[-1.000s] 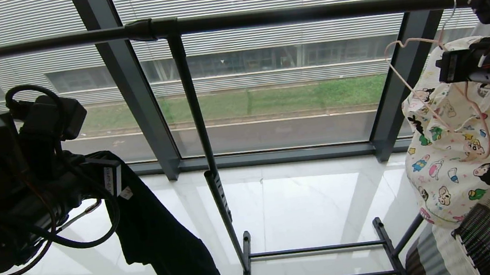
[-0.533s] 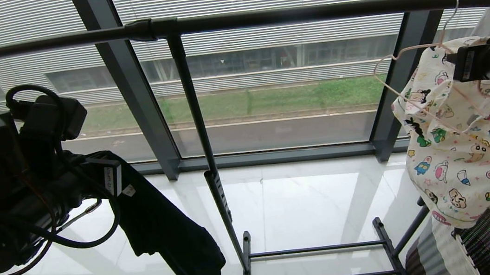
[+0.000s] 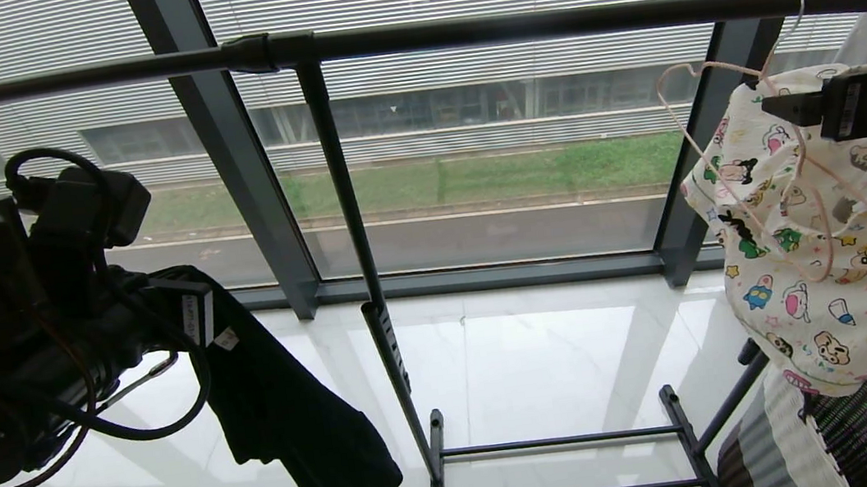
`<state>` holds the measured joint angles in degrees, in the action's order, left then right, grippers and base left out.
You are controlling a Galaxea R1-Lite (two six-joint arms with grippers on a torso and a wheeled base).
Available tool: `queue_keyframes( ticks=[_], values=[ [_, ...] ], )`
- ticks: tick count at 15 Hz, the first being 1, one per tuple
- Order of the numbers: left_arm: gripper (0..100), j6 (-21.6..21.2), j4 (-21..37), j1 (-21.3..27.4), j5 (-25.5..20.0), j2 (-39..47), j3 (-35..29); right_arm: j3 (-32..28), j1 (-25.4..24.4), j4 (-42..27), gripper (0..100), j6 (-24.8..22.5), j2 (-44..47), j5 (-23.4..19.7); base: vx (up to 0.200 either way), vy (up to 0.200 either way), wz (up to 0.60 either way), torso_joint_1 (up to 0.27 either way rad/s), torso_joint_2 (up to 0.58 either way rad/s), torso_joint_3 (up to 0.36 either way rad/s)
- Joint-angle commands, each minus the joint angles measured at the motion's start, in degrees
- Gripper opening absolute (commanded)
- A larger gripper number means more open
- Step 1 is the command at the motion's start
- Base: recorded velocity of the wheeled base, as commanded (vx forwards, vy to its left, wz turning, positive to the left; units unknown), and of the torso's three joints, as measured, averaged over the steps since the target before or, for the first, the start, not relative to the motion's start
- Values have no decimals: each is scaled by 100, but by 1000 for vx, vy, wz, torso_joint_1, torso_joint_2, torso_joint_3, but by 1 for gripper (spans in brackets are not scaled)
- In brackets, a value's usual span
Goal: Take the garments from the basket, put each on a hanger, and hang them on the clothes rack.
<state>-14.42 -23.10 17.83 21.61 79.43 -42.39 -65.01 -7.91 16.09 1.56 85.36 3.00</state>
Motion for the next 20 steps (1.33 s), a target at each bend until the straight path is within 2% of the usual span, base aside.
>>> queue_keyframes(
  ticks=[1,7,10,18,19,20],
  values=[
    [0,1,-1,1,1,-24,2,-11,9,-1,100,-7,113,-1,0,0,0,0,0,0],
    [0,1,-1,1,1,-16,2,-240,299,17,100,-95,649,8,0,0,0,0,0,0],
    [0,1,-1,1,1,-7,2,-460,299,17,100,-86,895,8,0,0,0,0,0,0],
    [0,1,-1,1,1,11,2,-486,299,210,100,-138,1202,-1,0,0,0,0,0,0],
    [0,1,-1,1,1,20,2,-486,299,210,0,-138,1202,-10,0,0,0,0,0,0],
    [0,1,-1,1,1,20,2,-486,290,210,0,-138,1202,-19,0,0,0,0,0,0]
  ],
)
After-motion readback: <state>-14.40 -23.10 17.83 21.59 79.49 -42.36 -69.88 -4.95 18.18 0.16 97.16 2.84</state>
